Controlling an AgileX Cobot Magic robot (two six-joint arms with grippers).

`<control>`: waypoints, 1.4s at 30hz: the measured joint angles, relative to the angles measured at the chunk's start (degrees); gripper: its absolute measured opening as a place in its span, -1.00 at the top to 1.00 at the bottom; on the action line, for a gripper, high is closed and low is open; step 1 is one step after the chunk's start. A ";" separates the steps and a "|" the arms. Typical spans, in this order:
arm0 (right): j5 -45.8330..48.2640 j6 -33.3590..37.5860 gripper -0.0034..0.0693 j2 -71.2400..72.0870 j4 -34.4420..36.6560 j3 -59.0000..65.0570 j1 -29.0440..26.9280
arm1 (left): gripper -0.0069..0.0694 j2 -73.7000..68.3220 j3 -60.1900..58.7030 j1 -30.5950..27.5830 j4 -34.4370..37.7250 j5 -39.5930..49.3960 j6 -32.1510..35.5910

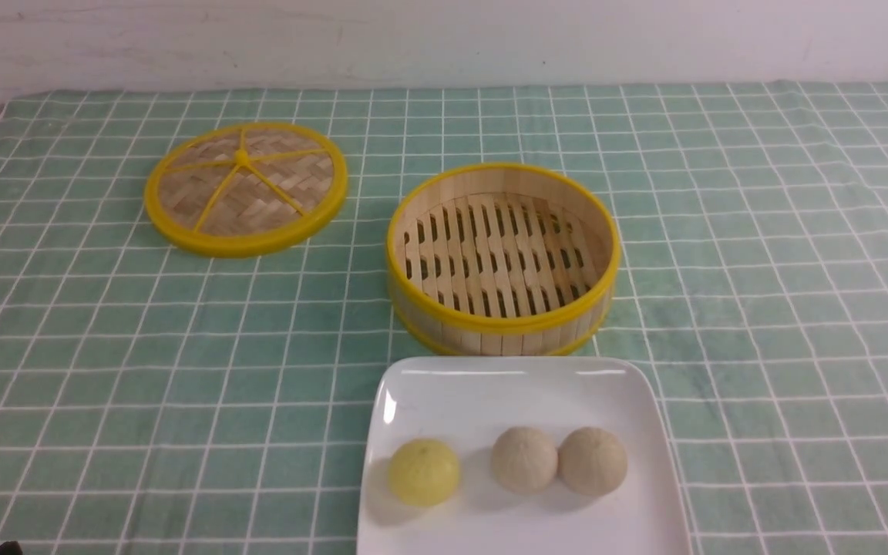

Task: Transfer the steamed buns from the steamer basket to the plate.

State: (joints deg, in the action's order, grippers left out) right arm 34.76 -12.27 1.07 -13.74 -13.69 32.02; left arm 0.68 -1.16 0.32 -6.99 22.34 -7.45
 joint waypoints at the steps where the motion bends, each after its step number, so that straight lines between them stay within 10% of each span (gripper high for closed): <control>1: 0.00 0.00 -0.65 0.00 0.00 0.00 0.00 | -0.09 0.00 0.00 0.00 0.25 0.00 0.29; 42: 0.00 0.00 -0.65 0.00 0.00 0.00 0.00 | -0.09 0.00 0.00 0.00 0.61 -0.04 -0.89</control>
State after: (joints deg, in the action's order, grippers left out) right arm 34.76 -12.27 1.07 -13.74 -13.69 32.02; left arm 0.68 -1.16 0.32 -6.38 22.30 -8.34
